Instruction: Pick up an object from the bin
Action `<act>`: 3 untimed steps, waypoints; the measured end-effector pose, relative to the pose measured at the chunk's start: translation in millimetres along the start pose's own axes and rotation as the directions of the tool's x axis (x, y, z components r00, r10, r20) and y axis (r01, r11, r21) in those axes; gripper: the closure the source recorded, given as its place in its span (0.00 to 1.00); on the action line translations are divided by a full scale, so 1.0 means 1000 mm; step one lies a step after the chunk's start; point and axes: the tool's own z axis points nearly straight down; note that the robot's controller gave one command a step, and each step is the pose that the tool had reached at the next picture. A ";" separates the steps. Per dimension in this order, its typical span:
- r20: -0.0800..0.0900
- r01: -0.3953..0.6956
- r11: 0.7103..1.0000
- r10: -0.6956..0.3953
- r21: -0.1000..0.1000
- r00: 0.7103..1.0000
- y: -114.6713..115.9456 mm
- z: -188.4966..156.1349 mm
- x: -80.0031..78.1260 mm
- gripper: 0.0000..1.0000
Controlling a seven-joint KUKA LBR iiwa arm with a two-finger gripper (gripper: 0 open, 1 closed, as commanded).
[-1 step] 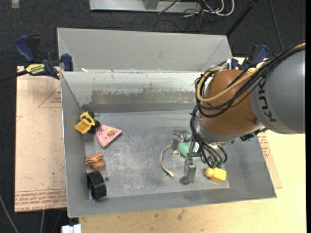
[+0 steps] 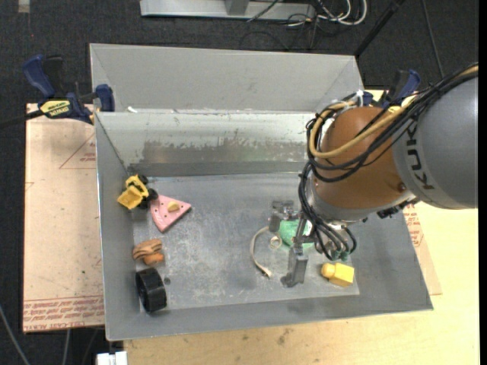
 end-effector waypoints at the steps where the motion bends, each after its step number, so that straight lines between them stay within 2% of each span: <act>1: -0.003 0.092 0.996 -0.092 -0.002 0.996 -0.019 -0.015 -0.012 0.00; 2: 0.001 0.123 0.992 -0.123 0.000 0.992 -0.076 -0.060 -0.016 0.00; 3: 0.017 0.120 0.993 -0.121 0.008 0.993 -0.085 -0.047 -0.035 0.00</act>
Offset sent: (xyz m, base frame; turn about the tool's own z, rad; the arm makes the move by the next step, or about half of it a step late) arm 0.0150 -0.0983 0.0793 -0.0947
